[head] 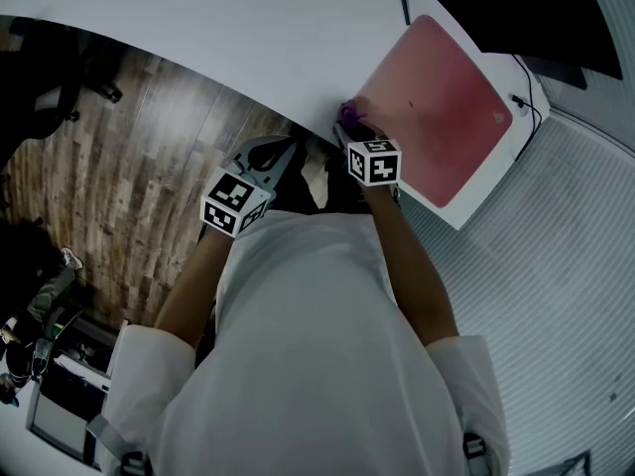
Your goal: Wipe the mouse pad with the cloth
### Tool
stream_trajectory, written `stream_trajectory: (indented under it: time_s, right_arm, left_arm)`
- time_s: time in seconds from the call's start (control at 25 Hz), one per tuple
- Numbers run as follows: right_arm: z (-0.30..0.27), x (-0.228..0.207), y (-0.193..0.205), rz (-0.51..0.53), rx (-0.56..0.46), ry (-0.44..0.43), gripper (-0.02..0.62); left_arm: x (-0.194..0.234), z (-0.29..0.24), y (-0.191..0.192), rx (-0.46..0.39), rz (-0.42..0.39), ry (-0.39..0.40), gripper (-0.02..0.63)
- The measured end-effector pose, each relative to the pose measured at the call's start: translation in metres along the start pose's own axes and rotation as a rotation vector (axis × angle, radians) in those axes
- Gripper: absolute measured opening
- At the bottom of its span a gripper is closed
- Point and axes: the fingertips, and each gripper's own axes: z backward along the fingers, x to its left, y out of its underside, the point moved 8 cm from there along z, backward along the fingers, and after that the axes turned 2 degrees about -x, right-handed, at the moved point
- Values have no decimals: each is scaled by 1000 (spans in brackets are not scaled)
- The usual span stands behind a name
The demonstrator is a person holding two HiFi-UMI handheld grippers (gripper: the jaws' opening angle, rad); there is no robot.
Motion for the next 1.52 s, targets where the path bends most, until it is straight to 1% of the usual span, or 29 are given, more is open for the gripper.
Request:
stream_trajectory:
  time_s: [0.2, 0.36, 0.48, 0.64, 0.88, 1.16, 1.52]
  right_arm:
    - [8, 7, -16, -62, -64, -56, 129]
    - [10, -3, -25, -82, -108, -79, 129]
    - [4, -15, -24, -92, -106, -79, 129]
    - [2, -33, -21, -62, -102, -86, 129]
    - [7, -47, -18, -53, -91, -81, 129]
    - [16, -72, -9, -71, -100, -80, 129]
    - [36, -104, 6, -118, -116, -59, 129]
  left_arm:
    - [1, 0, -13, -9, -18, -3, 18]
    - [-4, -6, -22, -9, -26, -24, 18]
    - [-6, -9, -23, -3, -13, -54, 18]
    - [-14, -19, -25, -2, 1, -93, 18]
    - [-28, -25, -32, 6, -1, -123, 18]
    - [-40, -38, -36, 30, -13, -130, 18]
    - [-61, -64, -46, 59, -50, -99, 18]
